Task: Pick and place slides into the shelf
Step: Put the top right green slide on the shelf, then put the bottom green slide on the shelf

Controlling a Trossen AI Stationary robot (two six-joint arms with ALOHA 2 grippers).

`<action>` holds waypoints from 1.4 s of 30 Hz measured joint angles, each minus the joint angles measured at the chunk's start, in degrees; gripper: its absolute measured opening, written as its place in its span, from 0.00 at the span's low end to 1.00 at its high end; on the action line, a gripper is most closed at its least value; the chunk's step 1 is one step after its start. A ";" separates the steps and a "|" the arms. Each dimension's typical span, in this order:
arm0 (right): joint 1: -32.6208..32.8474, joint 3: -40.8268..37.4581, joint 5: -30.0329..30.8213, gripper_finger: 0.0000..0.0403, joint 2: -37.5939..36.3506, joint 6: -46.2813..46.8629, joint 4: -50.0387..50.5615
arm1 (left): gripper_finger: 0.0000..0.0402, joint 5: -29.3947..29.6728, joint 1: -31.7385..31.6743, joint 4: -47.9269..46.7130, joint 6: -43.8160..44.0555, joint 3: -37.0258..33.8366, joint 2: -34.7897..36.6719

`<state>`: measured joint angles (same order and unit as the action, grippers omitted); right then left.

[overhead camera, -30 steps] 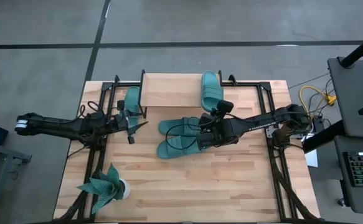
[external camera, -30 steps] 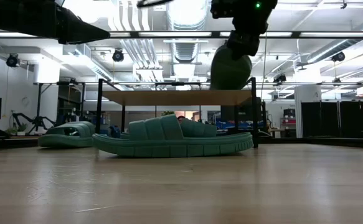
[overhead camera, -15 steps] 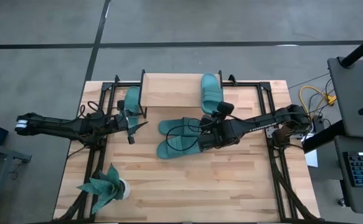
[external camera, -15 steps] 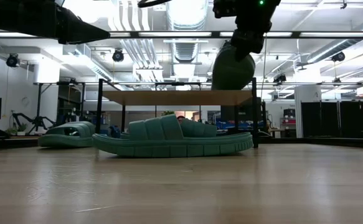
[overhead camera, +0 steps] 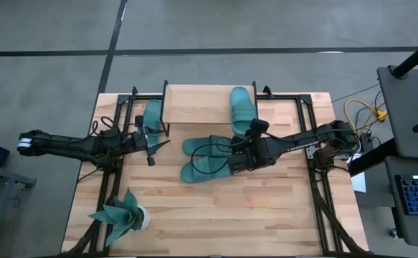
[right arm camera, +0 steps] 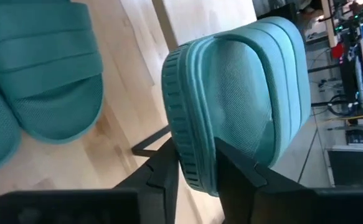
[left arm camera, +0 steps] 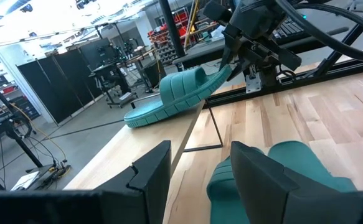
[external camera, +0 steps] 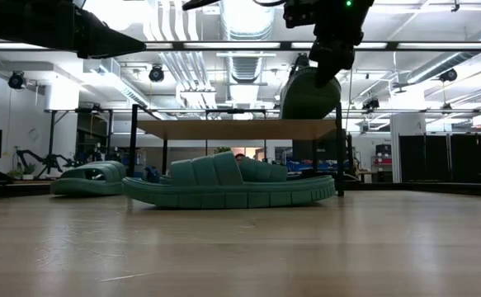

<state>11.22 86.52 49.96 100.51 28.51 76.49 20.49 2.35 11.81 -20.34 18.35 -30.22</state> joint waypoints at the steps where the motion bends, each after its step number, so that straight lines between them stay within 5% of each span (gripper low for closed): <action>1: -0.05 0.00 -0.48 0.22 0.00 0.00 -0.02 | 0.38 -0.02 0.00 0.00 0.00 0.00 -0.02; 20: -1.51 0.26 -7.94 0.47 0.02 0.02 -2.07 | 0.38 -0.01 0.02 -0.39 0.02 0.00 -0.02; 42: -1.40 1.34 -11.41 0.48 -0.28 -2.99 -1.83 | 0.38 -0.01 0.07 -0.35 0.02 0.00 0.00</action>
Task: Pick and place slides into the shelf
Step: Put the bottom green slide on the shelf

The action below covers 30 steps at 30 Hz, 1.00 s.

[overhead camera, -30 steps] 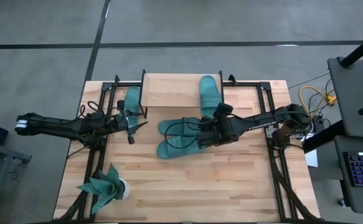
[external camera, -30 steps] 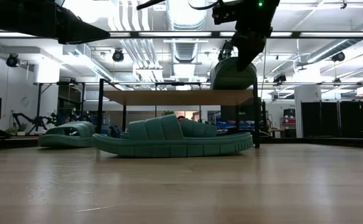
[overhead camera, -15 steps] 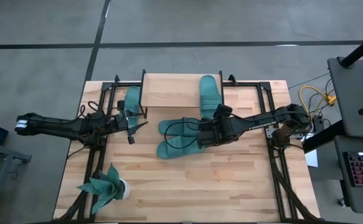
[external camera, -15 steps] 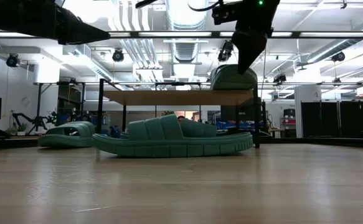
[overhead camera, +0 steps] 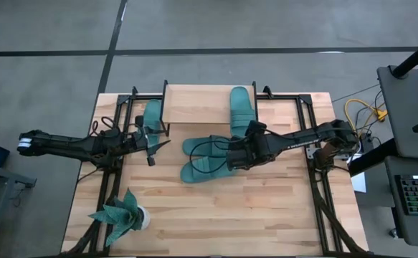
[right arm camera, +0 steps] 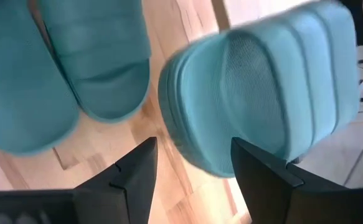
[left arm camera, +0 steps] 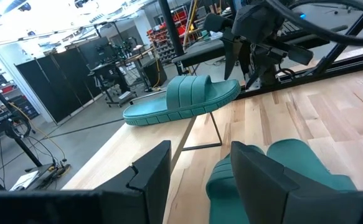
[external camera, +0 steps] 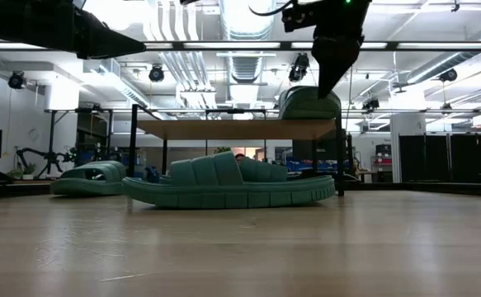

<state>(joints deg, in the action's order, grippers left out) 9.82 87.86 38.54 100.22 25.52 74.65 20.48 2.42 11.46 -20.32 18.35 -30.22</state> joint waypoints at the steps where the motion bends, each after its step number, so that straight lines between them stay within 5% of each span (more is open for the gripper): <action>1: 0.13 0.74 0.00 0.48 0.00 0.00 -0.26 | 0.38 -0.01 0.00 0.00 0.00 0.00 0.00; 8: 2.22 7.84 0.83 0.48 -0.42 -5.73 -6.27 | 0.38 0.01 -0.02 0.04 0.00 0.00 0.00; 13: 6.98 4.34 -1.76 0.48 -3.12 -23.81 -35.45 | 0.38 0.00 -0.02 0.04 0.00 0.00 -0.01; 17: 9.32 -3.59 -11.41 0.48 -6.61 -36.42 -53.55 | 0.38 -0.01 -0.07 0.07 -0.02 0.00 0.00; 25: 8.39 -31.49 -11.92 0.48 -21.77 -38.55 -78.60 | 0.38 -0.01 -0.07 0.38 -0.07 0.00 -0.05; 30: 8.65 -49.36 -15.73 0.48 -32.49 -47.49 -99.34 | 0.38 -0.01 -0.04 1.58 -0.07 0.02 -0.57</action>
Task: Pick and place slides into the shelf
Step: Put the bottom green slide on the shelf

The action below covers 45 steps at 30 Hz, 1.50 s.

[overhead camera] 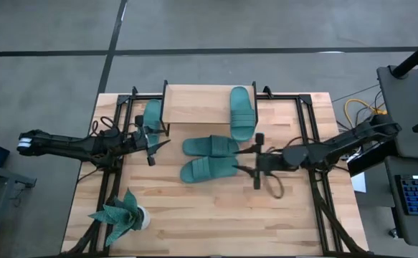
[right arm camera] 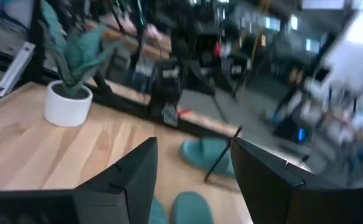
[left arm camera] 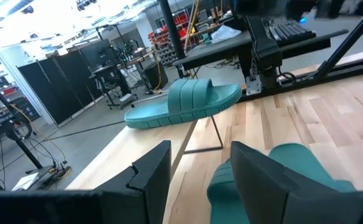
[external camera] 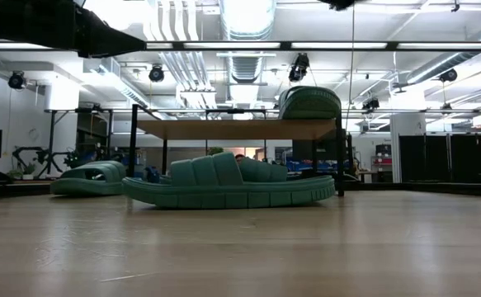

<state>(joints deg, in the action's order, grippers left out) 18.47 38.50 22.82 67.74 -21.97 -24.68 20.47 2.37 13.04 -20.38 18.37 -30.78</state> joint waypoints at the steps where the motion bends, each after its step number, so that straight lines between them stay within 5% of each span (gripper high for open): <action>1: -0.01 -2.51 -0.90 0.48 -1.43 -2.36 -3.00 | 0.38 -0.01 0.00 0.18 -0.04 0.02 -0.22; 7: 0.01 -12.01 -1.46 0.48 -8.75 -7.98 -7.82 | 0.38 -0.13 0.00 3.14 -0.06 0.01 -3.32; 15: 0.01 -13.56 -2.31 0.48 -8.48 -9.52 -7.12 | 0.38 -0.63 0.04 10.50 -0.76 0.03 -10.85; 23: 0.01 -11.78 -2.28 0.48 -8.38 -8.68 -7.22 | 0.38 -14.48 0.10 11.78 -12.97 0.02 -20.99; 45: 0.01 -11.82 -2.24 0.48 -8.36 -8.51 -6.89 | 0.38 -14.19 2.16 9.02 -19.58 0.53 -38.21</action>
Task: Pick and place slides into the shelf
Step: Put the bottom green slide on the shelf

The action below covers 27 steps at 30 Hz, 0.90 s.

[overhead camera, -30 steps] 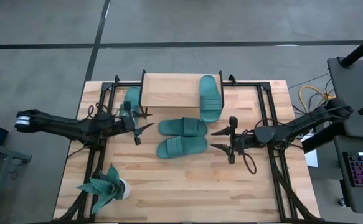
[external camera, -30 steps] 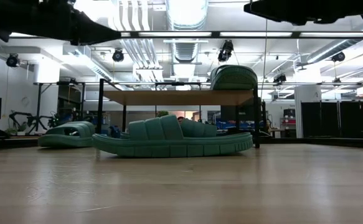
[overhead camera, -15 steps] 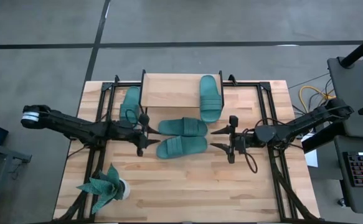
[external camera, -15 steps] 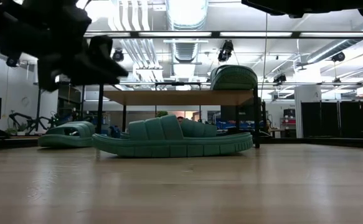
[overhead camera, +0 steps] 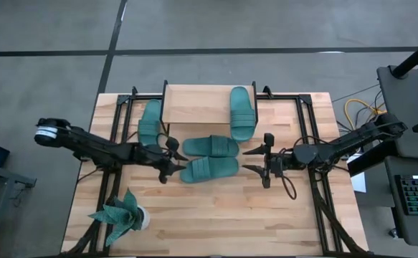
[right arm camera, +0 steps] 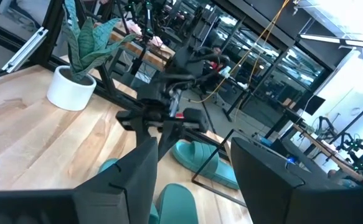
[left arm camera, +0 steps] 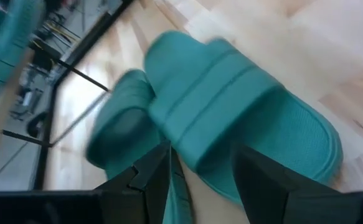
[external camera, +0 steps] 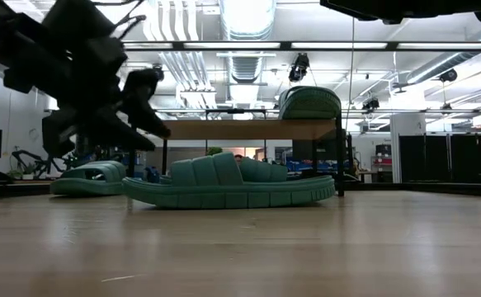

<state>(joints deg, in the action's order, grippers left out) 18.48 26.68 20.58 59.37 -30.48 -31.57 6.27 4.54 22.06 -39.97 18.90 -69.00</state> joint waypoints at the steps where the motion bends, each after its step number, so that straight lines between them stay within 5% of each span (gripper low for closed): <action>1: 0.00 0.00 0.00 0.48 0.00 -0.01 0.00 | 0.38 -0.01 0.00 0.00 0.00 0.50 -1.08; 7: 0.00 -0.02 0.00 0.48 0.02 -0.07 -0.02 | 0.38 0.26 0.00 0.29 -4.48 3.83 -8.50; 14: 0.00 -0.02 0.02 0.48 0.02 -0.15 0.04 | 0.38 9.87 0.09 0.04 -7.70 6.20 -14.39; 27: 0.00 -0.11 0.46 0.48 0.02 0.00 0.99 | 0.37 7.71 0.13 4.70 -7.17 10.05 -20.98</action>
<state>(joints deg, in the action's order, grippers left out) 18.48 26.57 21.04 59.40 -30.48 -30.58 13.98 4.67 26.76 -47.13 28.95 -89.97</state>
